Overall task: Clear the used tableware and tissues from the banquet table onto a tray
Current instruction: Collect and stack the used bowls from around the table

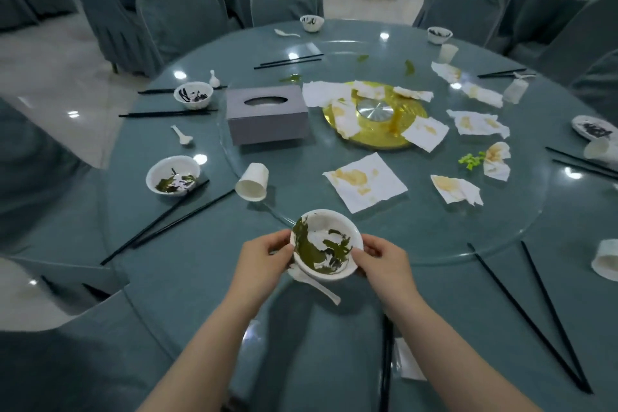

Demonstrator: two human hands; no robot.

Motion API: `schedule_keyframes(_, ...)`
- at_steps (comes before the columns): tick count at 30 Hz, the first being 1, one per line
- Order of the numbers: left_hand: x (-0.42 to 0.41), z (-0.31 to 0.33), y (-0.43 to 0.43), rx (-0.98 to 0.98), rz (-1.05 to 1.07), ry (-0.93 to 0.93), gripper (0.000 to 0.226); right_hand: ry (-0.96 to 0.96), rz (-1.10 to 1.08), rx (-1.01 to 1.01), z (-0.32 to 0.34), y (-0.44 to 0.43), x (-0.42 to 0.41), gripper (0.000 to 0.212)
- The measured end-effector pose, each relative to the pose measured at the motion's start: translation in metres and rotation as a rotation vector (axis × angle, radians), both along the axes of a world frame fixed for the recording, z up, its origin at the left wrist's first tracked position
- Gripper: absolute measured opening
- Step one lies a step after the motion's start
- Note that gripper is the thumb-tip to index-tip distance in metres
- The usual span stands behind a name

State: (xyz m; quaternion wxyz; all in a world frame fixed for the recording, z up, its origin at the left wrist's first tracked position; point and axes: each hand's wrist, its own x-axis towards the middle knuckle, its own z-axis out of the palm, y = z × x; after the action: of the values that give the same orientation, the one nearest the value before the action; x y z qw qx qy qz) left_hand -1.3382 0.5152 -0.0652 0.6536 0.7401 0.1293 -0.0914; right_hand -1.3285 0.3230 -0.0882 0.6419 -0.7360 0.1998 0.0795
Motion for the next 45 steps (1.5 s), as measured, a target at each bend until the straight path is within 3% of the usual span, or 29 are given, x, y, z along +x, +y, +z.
schedule_keyframes(10,0.038,0.009,0.171,-0.068,0.220,0.032,0.041,-0.034,0.183,0.111,0.028,0.167,0.060,0.022)
schedule_keyframes(15,0.051,0.010,0.233,-0.158,0.290,0.034,0.027,0.046,0.311,0.072,0.025,0.233,0.083,0.013)
schedule_keyframes(20,0.053,-0.001,0.271,-0.273,0.294,0.176,0.024,0.026,0.383,0.069,0.025,0.274,0.099,0.018)
schedule_keyframes(24,0.051,-0.014,0.283,-0.240,0.346,0.219,0.023,-0.010,0.514,0.113,0.022,0.293,0.119,0.013)
schedule_keyframes(26,0.048,-0.019,0.289,-0.215,0.451,0.219,0.024,0.001,0.563,0.106,0.017,0.300,0.129,0.027)
schedule_keyframes(28,0.042,-0.023,0.296,-0.189,0.551,0.196,0.026,-0.031,0.551,0.022,0.005,0.307,0.141,0.029)
schedule_keyframes(31,0.029,-0.029,0.307,-0.168,0.693,0.174,0.030,-0.094,0.460,-0.330,-0.026,0.305,0.159,0.019)
schedule_keyframes(33,0.018,-0.031,0.316,-0.159,0.761,0.174,0.029,-0.016,0.397,-0.405,-0.045,0.304,0.167,0.032)
schedule_keyframes(36,0.002,-0.030,0.324,-0.155,0.816,0.171,0.027,0.081,0.350,-0.384,-0.063,0.316,0.181,0.050)
schedule_keyframes(40,-0.020,-0.022,0.329,-0.143,0.855,0.130,0.027,0.168,0.315,-0.252,-0.069,0.339,0.194,0.030)
schedule_keyframes(45,-0.046,-0.003,0.339,-0.104,0.894,0.078,0.028,0.097,0.371,-0.204,-0.049,0.362,0.177,0.030)
